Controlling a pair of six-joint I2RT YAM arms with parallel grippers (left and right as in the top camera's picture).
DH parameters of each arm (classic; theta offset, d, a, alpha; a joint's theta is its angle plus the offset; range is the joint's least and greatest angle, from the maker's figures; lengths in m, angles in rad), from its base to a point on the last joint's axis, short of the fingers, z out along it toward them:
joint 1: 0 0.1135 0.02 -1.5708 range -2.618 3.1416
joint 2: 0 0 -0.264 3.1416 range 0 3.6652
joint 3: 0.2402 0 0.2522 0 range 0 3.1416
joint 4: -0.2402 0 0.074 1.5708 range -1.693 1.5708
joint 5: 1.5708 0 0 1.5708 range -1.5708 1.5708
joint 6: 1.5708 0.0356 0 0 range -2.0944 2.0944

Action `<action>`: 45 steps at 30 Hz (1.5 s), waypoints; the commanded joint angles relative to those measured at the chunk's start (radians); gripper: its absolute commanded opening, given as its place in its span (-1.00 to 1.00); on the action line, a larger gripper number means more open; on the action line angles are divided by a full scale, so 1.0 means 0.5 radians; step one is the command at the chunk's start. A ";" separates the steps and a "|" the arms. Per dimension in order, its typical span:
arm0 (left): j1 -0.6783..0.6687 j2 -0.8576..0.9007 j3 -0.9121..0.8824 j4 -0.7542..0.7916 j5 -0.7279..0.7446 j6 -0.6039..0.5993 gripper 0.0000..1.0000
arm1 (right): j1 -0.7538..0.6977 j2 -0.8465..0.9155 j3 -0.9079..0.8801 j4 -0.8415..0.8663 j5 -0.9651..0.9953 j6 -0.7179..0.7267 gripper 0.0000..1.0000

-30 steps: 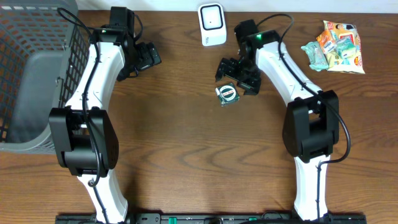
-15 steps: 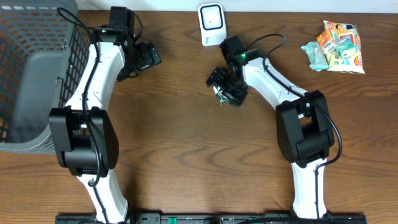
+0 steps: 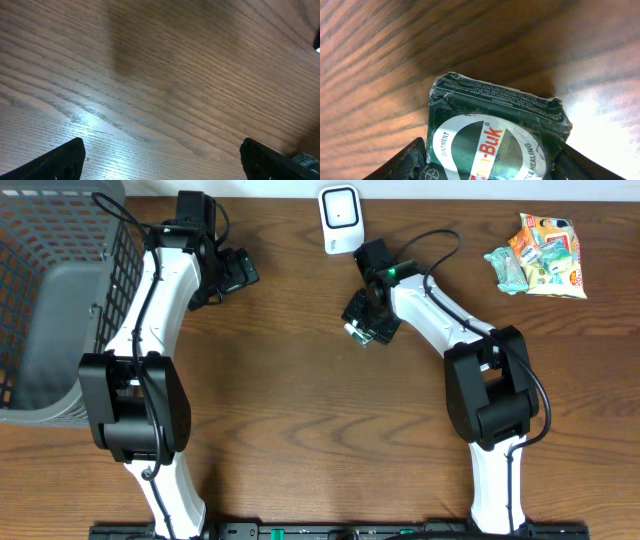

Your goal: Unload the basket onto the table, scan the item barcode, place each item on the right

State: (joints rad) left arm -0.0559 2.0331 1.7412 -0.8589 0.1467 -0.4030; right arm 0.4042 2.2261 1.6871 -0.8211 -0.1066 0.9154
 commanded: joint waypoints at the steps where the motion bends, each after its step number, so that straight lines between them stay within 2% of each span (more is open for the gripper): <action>1: 0.001 -0.011 -0.020 -0.008 -0.027 0.018 0.96 | -0.022 -0.018 0.002 -0.023 0.062 -0.616 0.25; 6: 0.001 -0.011 -0.020 -0.009 -0.027 0.018 0.96 | -0.053 -0.120 0.076 -0.183 0.093 -1.631 0.20; 8: 0.001 -0.011 -0.020 -0.008 -0.027 0.018 0.96 | -0.068 -0.224 0.099 -0.314 0.433 -1.955 0.25; 9: 0.001 -0.011 -0.020 -0.008 -0.027 0.018 0.96 | -0.069 -0.251 0.099 -0.332 0.542 -1.987 0.33; 10: 0.001 -0.011 -0.020 -0.008 -0.027 0.018 0.96 | -0.073 -0.288 0.099 -0.355 0.678 -2.030 0.49; 11: 0.001 -0.011 -0.020 -0.008 -0.027 0.018 0.96 | -0.073 -0.317 0.099 -0.372 0.729 -2.084 0.76; 12: 0.001 -0.011 -0.020 -0.008 -0.027 0.018 0.96 | -0.074 -0.343 0.099 -0.386 0.723 -2.174 0.92; 13: 0.001 -0.011 -0.020 -0.008 -0.027 0.018 0.96 | -0.074 -0.361 0.099 -0.386 0.702 -2.221 0.99; 18: 0.001 -0.011 -0.020 -0.008 -0.027 0.018 0.96 | -0.075 -0.374 0.098 -0.384 0.383 -2.202 0.98; 20: 0.001 -0.011 -0.020 -0.008 -0.027 0.018 0.96 | -0.074 -0.356 0.096 -0.346 0.018 -2.058 0.99; 23: 0.001 -0.011 -0.020 -0.008 -0.027 0.018 0.96 | -0.066 -0.345 0.074 -0.280 -0.173 -1.828 0.98; 28: 0.001 -0.011 -0.020 -0.008 -0.027 0.018 0.96 | -0.047 -0.330 0.002 -0.187 -0.060 -1.540 0.99; 33: 0.001 -0.011 -0.020 -0.008 -0.027 0.018 0.96 | -0.046 -0.315 -0.191 0.022 0.150 -1.533 0.98; 42: 0.001 -0.011 -0.020 -0.008 -0.027 0.018 0.96 | -0.046 -0.315 -0.554 0.367 0.148 -1.532 0.99; 45: 0.001 -0.011 -0.020 -0.008 -0.027 0.018 0.96 | -0.046 -0.315 -0.592 0.368 0.180 -1.534 0.98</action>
State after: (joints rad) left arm -0.0559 2.0331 1.7412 -0.8597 0.1467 -0.4030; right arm 0.3771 2.0609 1.4086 -0.6384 -0.0475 0.1307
